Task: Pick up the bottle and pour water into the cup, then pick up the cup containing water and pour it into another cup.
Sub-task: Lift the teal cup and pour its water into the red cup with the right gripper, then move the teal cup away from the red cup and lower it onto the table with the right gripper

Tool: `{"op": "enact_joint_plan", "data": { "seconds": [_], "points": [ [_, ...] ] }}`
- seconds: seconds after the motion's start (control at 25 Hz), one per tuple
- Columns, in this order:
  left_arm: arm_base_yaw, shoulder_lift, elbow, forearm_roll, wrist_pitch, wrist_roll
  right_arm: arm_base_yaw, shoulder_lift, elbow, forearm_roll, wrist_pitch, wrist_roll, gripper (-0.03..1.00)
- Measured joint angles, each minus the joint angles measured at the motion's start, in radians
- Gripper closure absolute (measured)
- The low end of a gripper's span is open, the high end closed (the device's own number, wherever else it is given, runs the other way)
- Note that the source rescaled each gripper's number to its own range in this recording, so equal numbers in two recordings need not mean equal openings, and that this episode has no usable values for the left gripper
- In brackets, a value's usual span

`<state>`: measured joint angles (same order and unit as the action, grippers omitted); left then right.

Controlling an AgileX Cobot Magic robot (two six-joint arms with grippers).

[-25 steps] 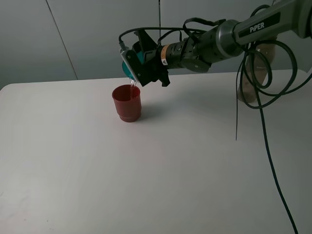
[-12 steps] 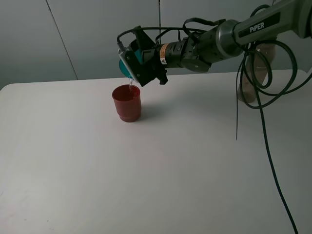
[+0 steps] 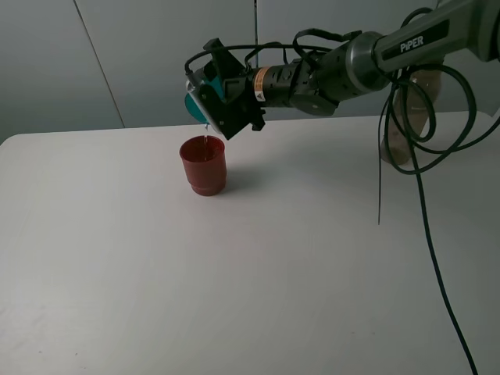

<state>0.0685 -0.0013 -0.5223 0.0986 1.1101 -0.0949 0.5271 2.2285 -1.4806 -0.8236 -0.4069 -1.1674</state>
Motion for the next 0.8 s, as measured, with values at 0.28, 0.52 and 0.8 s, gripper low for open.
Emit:
{"op": "enact_joint_plan", "data": {
  "seconds": [0.28, 0.52, 0.8],
  "points": [
    [0.0, 0.0, 0.0, 0.0, 0.0, 0.0, 0.0, 0.0, 0.0, -0.002, -0.002, -0.022, 0.89],
    [0.0, 0.0, 0.0, 0.0, 0.0, 0.0, 0.0, 0.0, 0.0, -0.004, -0.002, -0.02, 0.89],
    [0.0, 0.0, 0.0, 0.0, 0.0, 0.0, 0.0, 0.0, 0.0, 0.059, -0.002, 0.138, 0.89]
  ]
}}
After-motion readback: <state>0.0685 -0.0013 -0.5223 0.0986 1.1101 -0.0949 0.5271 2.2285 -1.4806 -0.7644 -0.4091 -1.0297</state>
